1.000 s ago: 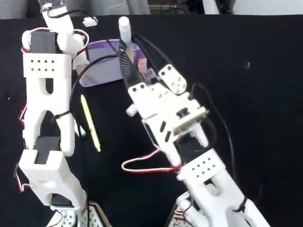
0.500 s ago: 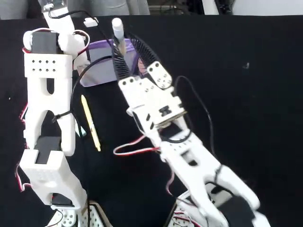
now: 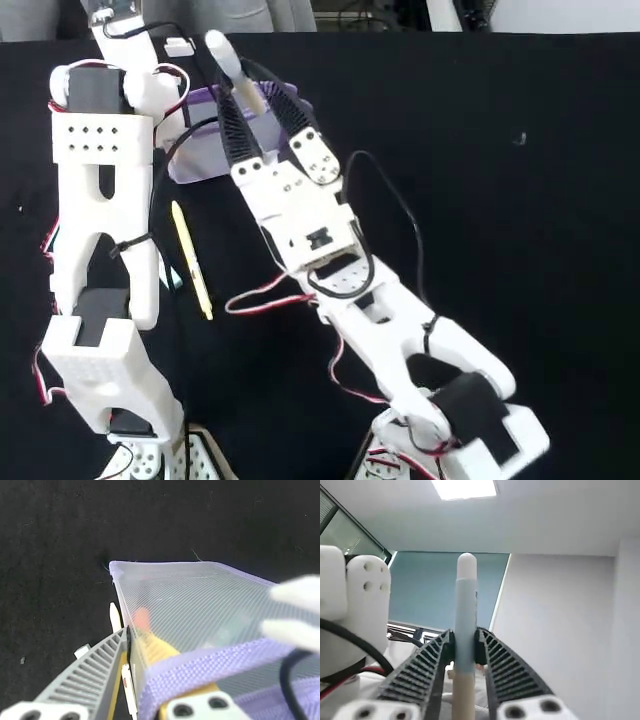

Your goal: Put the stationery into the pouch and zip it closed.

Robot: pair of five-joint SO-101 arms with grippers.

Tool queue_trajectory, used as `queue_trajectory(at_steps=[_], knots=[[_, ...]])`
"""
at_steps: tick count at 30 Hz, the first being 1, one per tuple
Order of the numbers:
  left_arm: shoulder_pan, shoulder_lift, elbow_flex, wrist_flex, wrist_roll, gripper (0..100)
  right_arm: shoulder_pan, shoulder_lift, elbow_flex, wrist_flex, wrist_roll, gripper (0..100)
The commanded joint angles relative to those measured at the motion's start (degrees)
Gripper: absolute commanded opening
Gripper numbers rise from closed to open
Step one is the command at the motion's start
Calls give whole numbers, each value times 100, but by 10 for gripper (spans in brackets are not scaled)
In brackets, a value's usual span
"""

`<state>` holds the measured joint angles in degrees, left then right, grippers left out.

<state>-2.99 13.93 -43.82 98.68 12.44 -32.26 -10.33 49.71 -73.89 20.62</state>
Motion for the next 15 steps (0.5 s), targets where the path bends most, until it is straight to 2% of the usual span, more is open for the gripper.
queue_trajectory(at_steps=[1,6,9,15], knots=[[-57,9,-40,-26,53,29,79,602,-136,149,-18,11],[-180,9,-84,-44,53,29,185,760,-101,255,-519,15],[-180,9,-259,0,53,29,273,664,-119,738,-695,15],[-215,9,-347,-44,176,29,264,-75,251,818,-747,12]])
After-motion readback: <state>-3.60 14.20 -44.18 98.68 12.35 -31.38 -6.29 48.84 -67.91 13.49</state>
